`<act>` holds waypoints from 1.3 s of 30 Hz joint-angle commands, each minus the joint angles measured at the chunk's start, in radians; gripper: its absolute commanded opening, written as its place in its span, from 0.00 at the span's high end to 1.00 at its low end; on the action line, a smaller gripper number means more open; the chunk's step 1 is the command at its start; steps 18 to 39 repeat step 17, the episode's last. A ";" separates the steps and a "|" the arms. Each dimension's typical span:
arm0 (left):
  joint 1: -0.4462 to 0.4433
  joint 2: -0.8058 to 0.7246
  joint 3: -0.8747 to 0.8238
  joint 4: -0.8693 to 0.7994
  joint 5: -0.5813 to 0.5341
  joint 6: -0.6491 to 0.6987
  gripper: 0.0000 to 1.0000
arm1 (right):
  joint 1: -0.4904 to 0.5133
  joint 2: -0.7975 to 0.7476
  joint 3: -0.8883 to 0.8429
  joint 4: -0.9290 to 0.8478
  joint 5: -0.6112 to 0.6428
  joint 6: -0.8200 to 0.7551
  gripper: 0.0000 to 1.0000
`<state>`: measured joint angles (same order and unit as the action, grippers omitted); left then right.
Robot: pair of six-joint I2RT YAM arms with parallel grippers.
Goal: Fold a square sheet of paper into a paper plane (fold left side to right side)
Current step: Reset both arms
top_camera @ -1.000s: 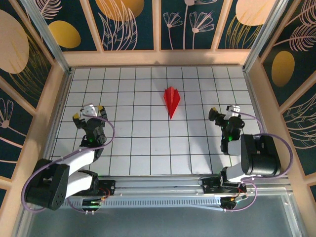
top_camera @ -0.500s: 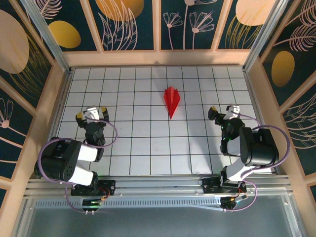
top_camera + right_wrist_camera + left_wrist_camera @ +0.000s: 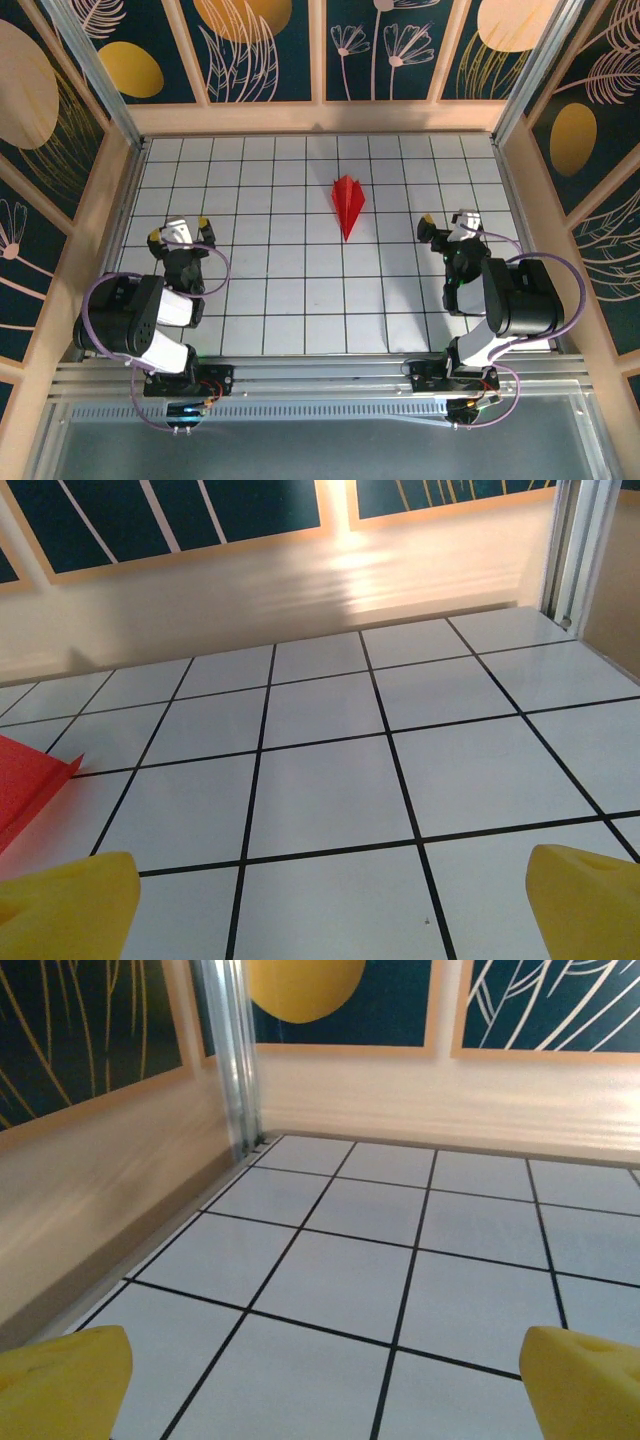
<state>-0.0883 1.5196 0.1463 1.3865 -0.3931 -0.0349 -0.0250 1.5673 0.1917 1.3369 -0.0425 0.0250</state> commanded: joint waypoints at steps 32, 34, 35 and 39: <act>0.022 0.003 0.065 -0.060 0.021 -0.061 0.01 | 0.000 0.003 0.019 0.013 0.050 -0.009 0.01; 0.022 0.003 0.065 -0.060 0.021 -0.061 0.01 | 0.000 0.003 0.019 0.013 0.050 -0.009 0.01; 0.022 0.003 0.065 -0.060 0.021 -0.061 0.01 | 0.000 0.003 0.019 0.013 0.050 -0.009 0.01; 0.022 0.003 0.065 -0.060 0.021 -0.061 0.01 | 0.000 0.003 0.019 0.013 0.050 -0.009 0.01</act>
